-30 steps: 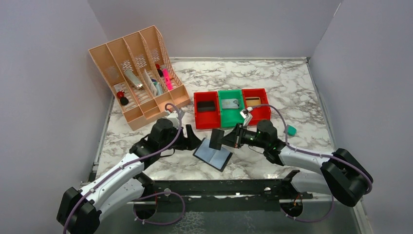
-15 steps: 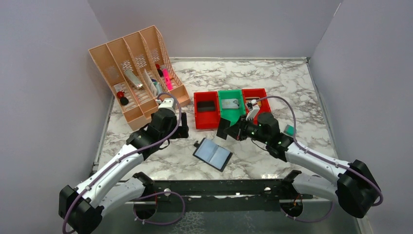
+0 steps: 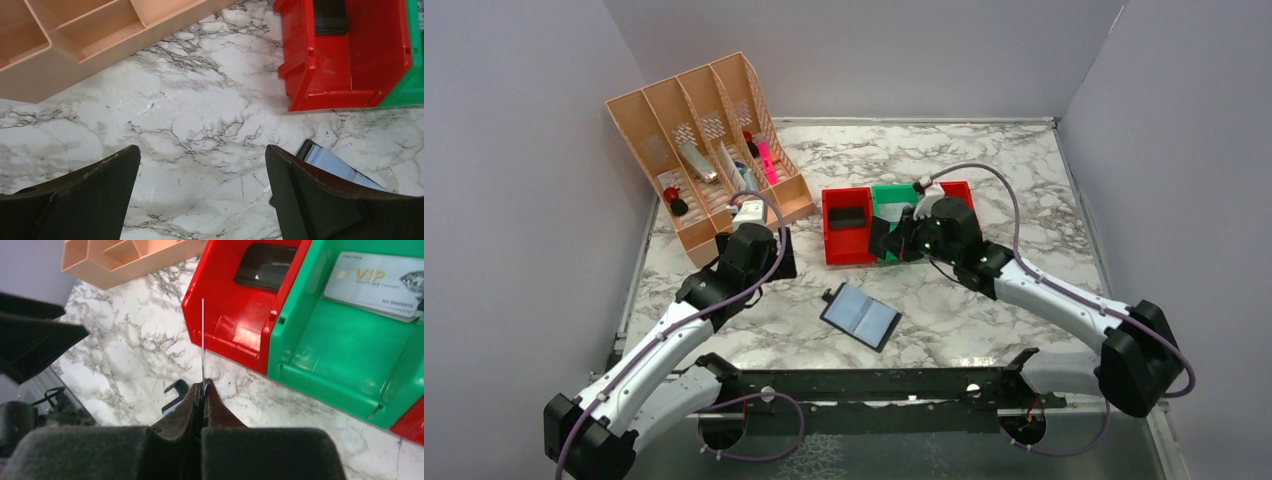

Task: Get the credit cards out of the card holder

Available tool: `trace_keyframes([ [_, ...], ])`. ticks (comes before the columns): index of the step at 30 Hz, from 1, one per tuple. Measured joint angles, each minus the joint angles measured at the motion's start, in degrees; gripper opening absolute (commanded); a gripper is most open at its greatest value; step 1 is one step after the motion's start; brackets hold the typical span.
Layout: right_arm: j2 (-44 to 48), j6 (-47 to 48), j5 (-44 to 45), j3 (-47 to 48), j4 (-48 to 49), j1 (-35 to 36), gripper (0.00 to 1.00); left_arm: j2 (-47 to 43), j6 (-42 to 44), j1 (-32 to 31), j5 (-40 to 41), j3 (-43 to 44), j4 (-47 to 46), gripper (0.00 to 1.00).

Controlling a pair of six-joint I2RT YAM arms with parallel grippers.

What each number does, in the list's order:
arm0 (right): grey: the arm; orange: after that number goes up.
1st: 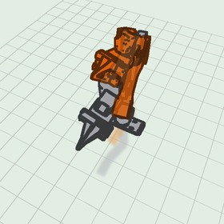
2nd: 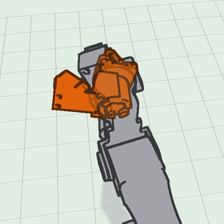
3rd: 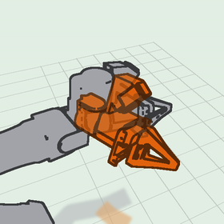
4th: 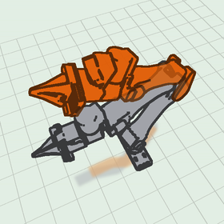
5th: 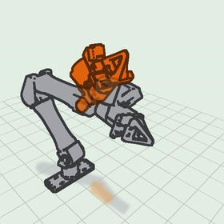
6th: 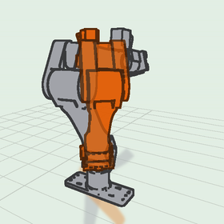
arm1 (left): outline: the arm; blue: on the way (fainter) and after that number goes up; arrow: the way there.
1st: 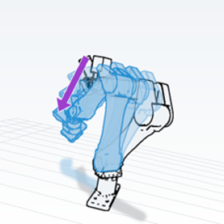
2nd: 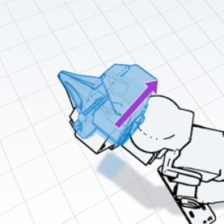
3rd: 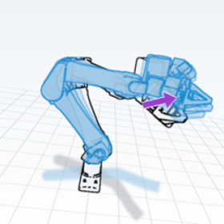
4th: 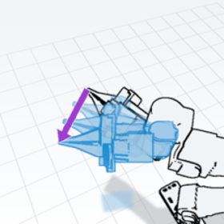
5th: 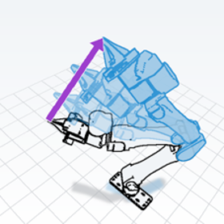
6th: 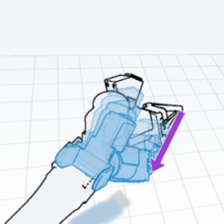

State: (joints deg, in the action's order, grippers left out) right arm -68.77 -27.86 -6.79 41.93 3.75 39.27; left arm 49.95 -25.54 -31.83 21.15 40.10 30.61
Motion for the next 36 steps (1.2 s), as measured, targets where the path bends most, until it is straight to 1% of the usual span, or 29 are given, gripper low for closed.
trace_keyframes([
  [6, -13.46, 4.46, 2.8, 14.93, -8.55, 0.0, 0.01, -6.01, -0.35, 0.0, 1.68, -1.53, -0.02, 0.99],
  [11, -20.85, 8.81, 4.33, 22.97, -13.4, 0.76, 0.01, -9.42, -0.55, 0.0, 3.26, -2.34, -0.07, 0.99],
  [14, -24.52, 12.13, 7.85, 27.36, -15.26, 2.36, 0.01, -9.84, -0.55, 0.0, 3.67, -2.4, -0.09, 0.99],
  [20, -27.76, 23.78, 17.7, 29.07, -13.9, 6.91, 0.01, -9.2, -0.31, 0.0, 3.69, -2.4, -0.11, 0.99],
  [26, -31.95, 37.7, 25.57, 28.28, -7.17, 10.97, 0.01, -7.89, -0.02, 0.0, 3.69, -2.4, -0.11, 0.99],
  [30, -34.51, 44.26, 28.7, 28.2, -3.19, 11.63, 0.02, -7.93, 0.11, 0.0, 3.74, -2.4, -0.11, 0.99],
  [36, -38.93, 50.95, 31.69, 28.74, 0.63, 11.54, 0.03, -8.52, 0.13, 0.0, 3.8, -2.4, -0.11, 0.99],
])
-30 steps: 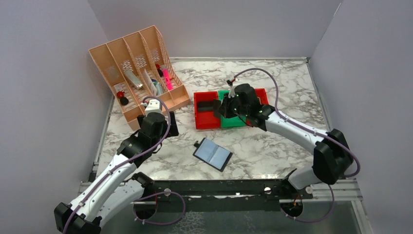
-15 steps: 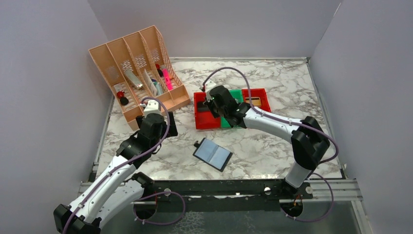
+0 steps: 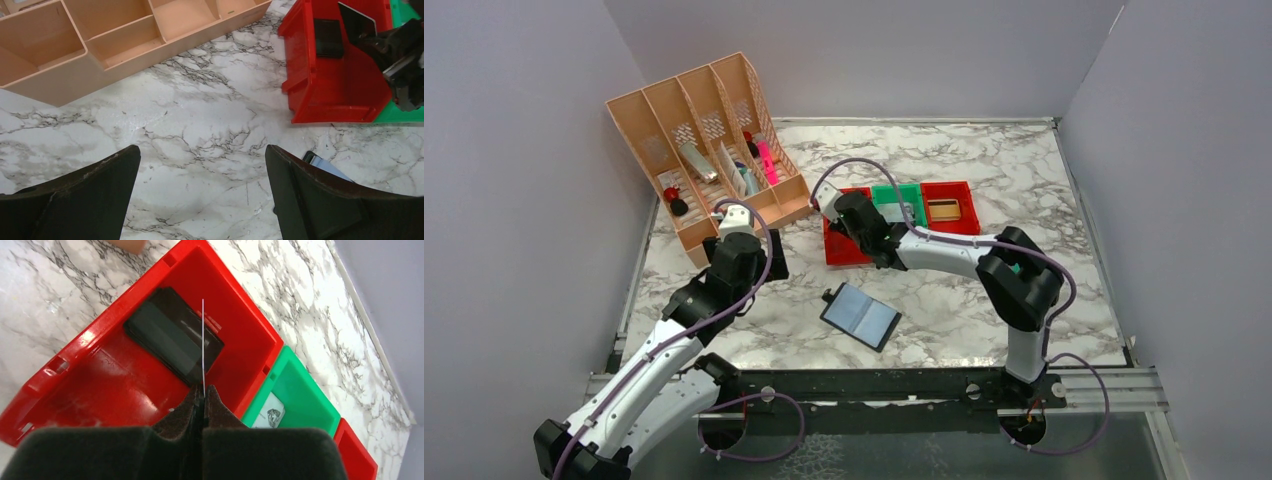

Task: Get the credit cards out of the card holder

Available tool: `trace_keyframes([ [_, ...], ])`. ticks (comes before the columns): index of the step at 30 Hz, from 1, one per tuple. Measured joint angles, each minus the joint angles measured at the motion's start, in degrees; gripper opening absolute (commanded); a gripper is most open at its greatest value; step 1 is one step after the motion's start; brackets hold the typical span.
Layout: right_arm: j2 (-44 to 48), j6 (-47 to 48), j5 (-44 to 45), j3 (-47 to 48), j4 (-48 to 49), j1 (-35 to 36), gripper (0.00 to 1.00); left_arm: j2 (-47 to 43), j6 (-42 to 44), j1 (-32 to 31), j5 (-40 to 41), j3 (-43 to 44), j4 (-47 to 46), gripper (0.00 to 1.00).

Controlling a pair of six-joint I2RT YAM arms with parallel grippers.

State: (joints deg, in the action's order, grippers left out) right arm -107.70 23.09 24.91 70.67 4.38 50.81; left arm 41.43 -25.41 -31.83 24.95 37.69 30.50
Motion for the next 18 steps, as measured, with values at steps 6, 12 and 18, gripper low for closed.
trace_keyframes([
  [6, -4.33, 3.58, 0.63, 1.66, 0.44, -0.02, 0.06, -0.13, 0.0, 0.0, 0.04, 0.0, 0.0, 0.99],
  [12, -6.78, 5.6, 1.27, 5.07, 0.66, -0.02, 0.06, 0.28, 0.02, 0.0, 0.04, 0.0, 0.0, 0.99],
  [18, -7.89, 7.61, 1.42, 5.53, 1.22, -0.02, 0.06, 0.48, 0.07, 0.0, 0.04, 0.0, 0.0, 0.99],
])
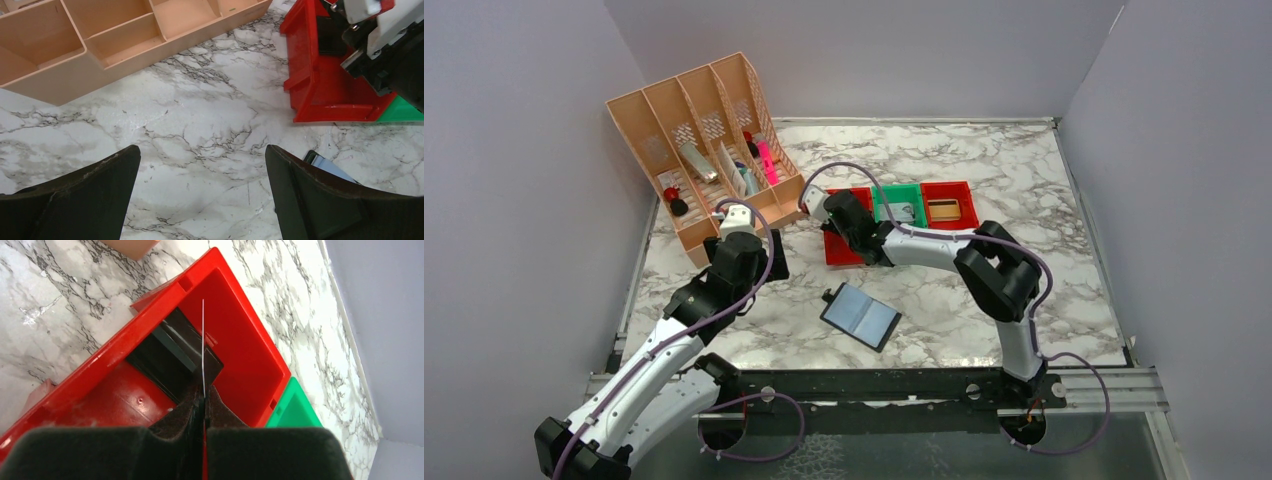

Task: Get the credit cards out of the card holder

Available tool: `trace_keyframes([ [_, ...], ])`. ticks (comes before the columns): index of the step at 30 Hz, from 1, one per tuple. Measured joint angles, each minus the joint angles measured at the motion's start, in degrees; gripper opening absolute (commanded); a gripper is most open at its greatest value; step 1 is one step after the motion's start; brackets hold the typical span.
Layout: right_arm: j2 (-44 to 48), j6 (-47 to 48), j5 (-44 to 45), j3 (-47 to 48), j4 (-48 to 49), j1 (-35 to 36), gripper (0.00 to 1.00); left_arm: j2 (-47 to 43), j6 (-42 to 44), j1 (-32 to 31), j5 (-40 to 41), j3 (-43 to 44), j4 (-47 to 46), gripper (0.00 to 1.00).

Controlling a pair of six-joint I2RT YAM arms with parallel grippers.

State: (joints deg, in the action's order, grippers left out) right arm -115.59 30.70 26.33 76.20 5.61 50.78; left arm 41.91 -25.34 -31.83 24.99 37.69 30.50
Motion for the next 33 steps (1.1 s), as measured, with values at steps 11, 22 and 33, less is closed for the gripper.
trace_keyframes([
  [11, -4.55, 4.96, 0.57, 2.16, 0.76, 0.0, 0.09, 0.09, 0.0, 0.0, 0.04, 0.0, 0.0, 0.99],
  [22, -4.7, 5.05, -0.68, 2.64, -0.74, 0.0, 0.21, 0.55, 0.0, 0.0, 0.09, 0.0, 0.0, 0.99],
  [33, -4.7, 1.77, -2.64, 2.64, -2.27, 0.0, 0.25, 0.81, 0.0, 0.0, 0.09, 0.0, 0.0, 0.99],
])
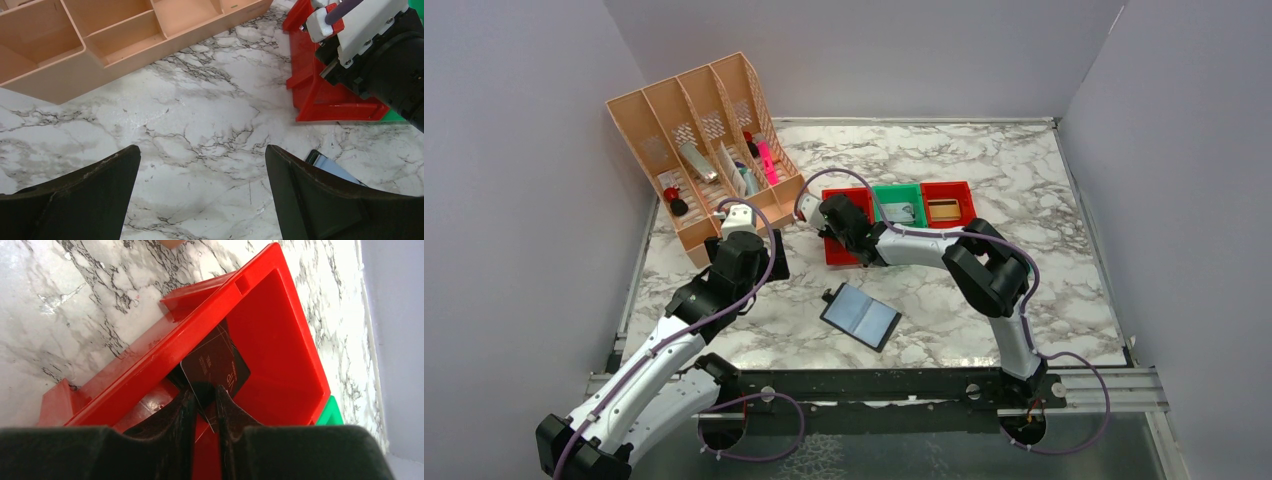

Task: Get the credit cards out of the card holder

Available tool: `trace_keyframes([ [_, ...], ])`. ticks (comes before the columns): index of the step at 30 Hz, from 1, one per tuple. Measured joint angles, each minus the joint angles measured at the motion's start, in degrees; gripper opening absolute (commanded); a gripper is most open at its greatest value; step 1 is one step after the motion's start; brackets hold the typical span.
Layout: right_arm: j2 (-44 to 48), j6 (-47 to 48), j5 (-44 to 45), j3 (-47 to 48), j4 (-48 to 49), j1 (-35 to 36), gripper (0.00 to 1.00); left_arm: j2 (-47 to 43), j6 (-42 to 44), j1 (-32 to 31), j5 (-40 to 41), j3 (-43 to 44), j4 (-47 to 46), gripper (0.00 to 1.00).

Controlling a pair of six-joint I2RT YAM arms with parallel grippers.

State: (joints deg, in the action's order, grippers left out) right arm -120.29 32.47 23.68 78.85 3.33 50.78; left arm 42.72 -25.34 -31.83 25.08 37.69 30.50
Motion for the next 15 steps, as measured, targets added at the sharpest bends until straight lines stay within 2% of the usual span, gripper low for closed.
trace_keyframes([
  [4, 0.0, -1.4, -0.63, 0.09, -0.26, -0.28, 0.28, 0.0, 0.0, 0.0, 0.0, 0.0, 0.0, 0.99],
  [10, 0.0, -2.56, -0.83, 0.46, -0.5, -0.66, 0.43, 0.0, 0.0, 0.0, 0.0, 0.0, 0.0, 0.99],
  [15, 0.0, -3.28, -0.92, 0.5, -0.7, -1.03, 0.45, 0.0, 0.0, 0.0, 0.0, 0.0, 0.0, 0.99],
])
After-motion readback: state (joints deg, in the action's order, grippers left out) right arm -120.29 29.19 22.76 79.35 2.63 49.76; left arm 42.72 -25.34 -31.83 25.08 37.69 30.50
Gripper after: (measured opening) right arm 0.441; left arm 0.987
